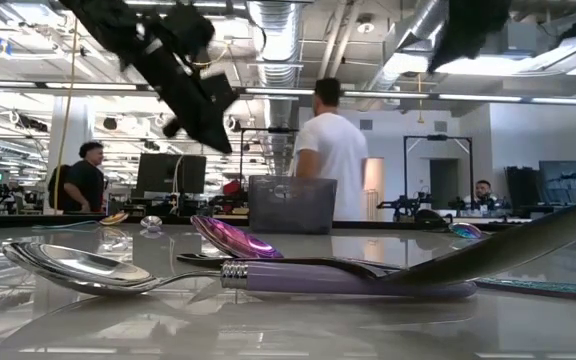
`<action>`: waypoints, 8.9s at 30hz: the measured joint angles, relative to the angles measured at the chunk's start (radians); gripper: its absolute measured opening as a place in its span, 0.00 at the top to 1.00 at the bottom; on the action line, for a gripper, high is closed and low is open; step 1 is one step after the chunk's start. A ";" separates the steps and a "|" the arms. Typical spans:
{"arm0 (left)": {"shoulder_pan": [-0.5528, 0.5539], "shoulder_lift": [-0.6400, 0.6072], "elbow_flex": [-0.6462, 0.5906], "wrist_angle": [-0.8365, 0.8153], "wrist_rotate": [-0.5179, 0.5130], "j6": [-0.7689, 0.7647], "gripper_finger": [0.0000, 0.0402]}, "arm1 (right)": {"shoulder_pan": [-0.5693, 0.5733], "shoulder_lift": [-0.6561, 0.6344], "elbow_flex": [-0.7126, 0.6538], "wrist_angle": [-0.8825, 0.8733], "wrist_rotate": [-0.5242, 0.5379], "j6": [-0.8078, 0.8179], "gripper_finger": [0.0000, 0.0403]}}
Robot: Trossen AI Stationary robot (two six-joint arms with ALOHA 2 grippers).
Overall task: Sort silverware by color (type)
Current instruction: Put the black spoon into the black bin, then put the blue spoon into the white bin
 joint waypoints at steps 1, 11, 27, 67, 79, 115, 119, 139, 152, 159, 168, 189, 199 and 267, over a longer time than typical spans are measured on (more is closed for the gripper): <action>-0.025 -0.034 -0.007 -0.018 -0.029 0.007 1.00 | 0.000 0.000 -0.023 -0.005 0.000 0.013 0.93; -0.281 -0.381 -0.323 0.182 -0.169 -0.009 1.00 | -0.179 -0.005 -0.180 -0.081 -0.003 -0.088 0.94; -0.386 -0.574 -0.420 0.213 -0.133 -0.001 1.00 | -0.708 0.198 -0.179 -0.150 -0.167 -0.136 0.93; -0.386 -0.572 -0.420 0.219 -0.083 -0.036 1.00 | -0.873 0.536 -0.176 -0.022 -0.131 -0.178 0.58; -0.385 -0.572 -0.420 0.219 -0.072 -0.045 1.00 | -0.853 0.538 -0.175 -0.149 -0.159 -0.114 0.93; -0.385 -0.572 -0.420 0.208 -0.029 -0.017 1.00 | -0.373 0.293 -0.055 -0.581 -0.174 0.106 0.94; -0.385 -0.572 -0.420 0.210 -0.036 -0.017 1.00 | -0.235 0.228 -0.055 -0.474 -0.112 0.060 0.94; -0.386 -0.572 -0.420 0.216 -0.035 -0.046 1.00 | -0.189 0.325 -0.055 0.566 0.236 -1.269 0.94; -0.385 -0.572 -0.420 0.201 -0.036 0.064 1.00 | -0.409 0.566 -0.008 0.900 0.170 -1.899 0.94; -0.384 -0.572 -0.419 0.196 -0.036 0.078 1.00 | -0.424 0.676 0.089 0.903 0.103 -1.943 0.94; -0.390 -0.572 -0.420 0.185 -0.015 0.049 1.00 | -0.424 0.764 0.148 0.912 0.105 -2.084 0.94; -0.389 -0.572 -0.420 0.174 -0.010 0.073 1.00 | -0.395 0.767 0.152 0.870 0.119 -1.959 0.79; -0.389 -0.572 -0.420 0.174 -0.011 0.082 1.00 | -0.393 0.707 0.150 0.812 0.202 -1.867 0.71; -0.626 -0.572 -0.420 0.067 0.128 -0.096 1.00 | 0.405 1.044 0.526 0.166 -0.025 0.568 0.75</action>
